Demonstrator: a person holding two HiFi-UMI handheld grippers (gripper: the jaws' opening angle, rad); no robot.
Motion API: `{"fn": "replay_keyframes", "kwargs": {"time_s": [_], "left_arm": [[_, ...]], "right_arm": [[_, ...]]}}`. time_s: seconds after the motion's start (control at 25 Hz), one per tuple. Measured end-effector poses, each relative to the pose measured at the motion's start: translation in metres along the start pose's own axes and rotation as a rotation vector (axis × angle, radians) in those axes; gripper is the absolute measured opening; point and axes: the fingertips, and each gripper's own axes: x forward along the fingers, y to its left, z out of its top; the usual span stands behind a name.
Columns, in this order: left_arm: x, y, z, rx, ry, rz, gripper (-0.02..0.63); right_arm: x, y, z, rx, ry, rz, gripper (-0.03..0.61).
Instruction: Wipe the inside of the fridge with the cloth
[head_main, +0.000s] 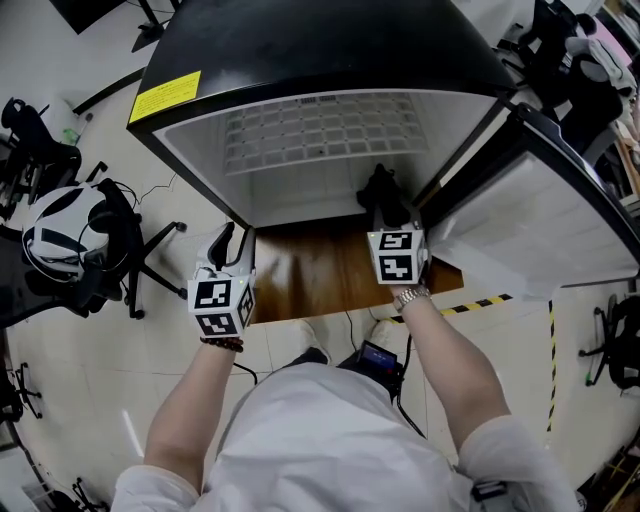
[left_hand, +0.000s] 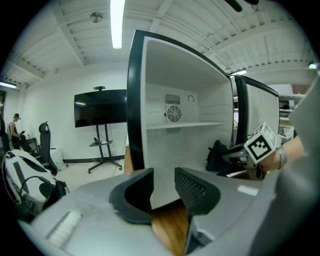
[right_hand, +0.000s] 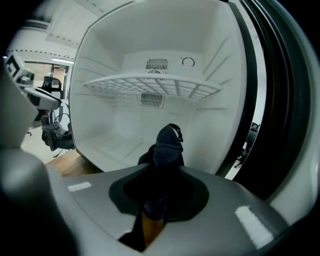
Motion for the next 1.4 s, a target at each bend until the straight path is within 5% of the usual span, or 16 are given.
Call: {"fn": "replay_keyframes", "kwargs": {"time_s": [0.16, 0.44, 0.88, 1.12, 1.4], "left_arm": [[0.007, -0.025, 0.000, -0.001, -0.018, -0.142, 0.140], [0.016, -0.087, 0.024, 0.013, -0.076, -0.510, 0.215], [-0.011, -0.156, 0.051, -0.009, -0.035, -1.028, 0.311], [-0.030, -0.184, 0.052, 0.046, 0.007, -1.159, 0.297], [-0.029, -0.217, 0.064, 0.088, -0.019, -1.172, 0.107]], "right_arm": [[-0.018, 0.019, 0.016, -0.022, -0.041, 0.078, 0.057], [-0.062, 0.052, 0.047, -0.090, -0.136, 0.286, 0.057], [-0.151, 0.105, 0.086, -0.281, -0.265, 0.711, 0.057], [-0.174, 0.110, 0.083, -0.340, -0.233, 0.820, 0.057], [-0.180, 0.080, 0.082, -0.304, -0.239, 0.840, 0.057]]}}
